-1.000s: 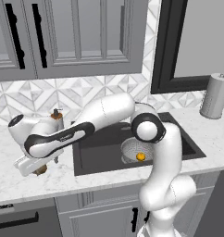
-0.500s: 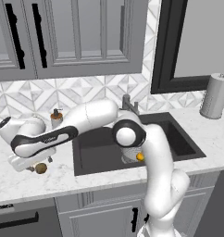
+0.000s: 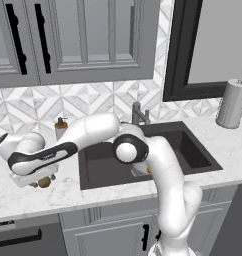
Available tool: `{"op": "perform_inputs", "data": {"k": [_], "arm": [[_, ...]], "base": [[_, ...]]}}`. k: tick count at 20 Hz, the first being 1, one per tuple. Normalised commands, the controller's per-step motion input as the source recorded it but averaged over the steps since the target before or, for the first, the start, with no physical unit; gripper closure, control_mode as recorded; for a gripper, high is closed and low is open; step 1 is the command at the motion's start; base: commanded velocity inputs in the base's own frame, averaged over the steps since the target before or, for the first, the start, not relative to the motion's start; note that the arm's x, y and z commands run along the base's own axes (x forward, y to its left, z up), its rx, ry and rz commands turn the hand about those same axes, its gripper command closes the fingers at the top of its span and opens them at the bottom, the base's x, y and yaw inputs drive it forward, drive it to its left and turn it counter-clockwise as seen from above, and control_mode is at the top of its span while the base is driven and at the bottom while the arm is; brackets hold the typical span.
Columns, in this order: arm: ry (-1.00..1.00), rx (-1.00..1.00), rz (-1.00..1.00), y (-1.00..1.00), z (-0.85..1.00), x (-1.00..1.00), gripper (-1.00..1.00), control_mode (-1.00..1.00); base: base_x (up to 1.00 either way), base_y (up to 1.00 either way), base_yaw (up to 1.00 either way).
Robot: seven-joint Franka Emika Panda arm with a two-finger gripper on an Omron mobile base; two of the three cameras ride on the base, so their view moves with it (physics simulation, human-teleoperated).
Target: Put the colander in the sink, put the kiwi, tangerine in the colander, and turn on the sink faucet and pour water over the colander.
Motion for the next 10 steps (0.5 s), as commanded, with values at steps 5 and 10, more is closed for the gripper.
{"op": "perform_inputs", "data": {"k": [5, 10], "arm": [[-0.14, 0.02, -0.02, -0.01, -0.13, 0.20, -1.00, -1.00], [-0.09, 0.00, 0.00, 0.00, -0.22, 0.16, -1.00, -1.00]], "base": [[0.00, 0.00, 0.00], [0.00, 0.00, 0.00]]}}
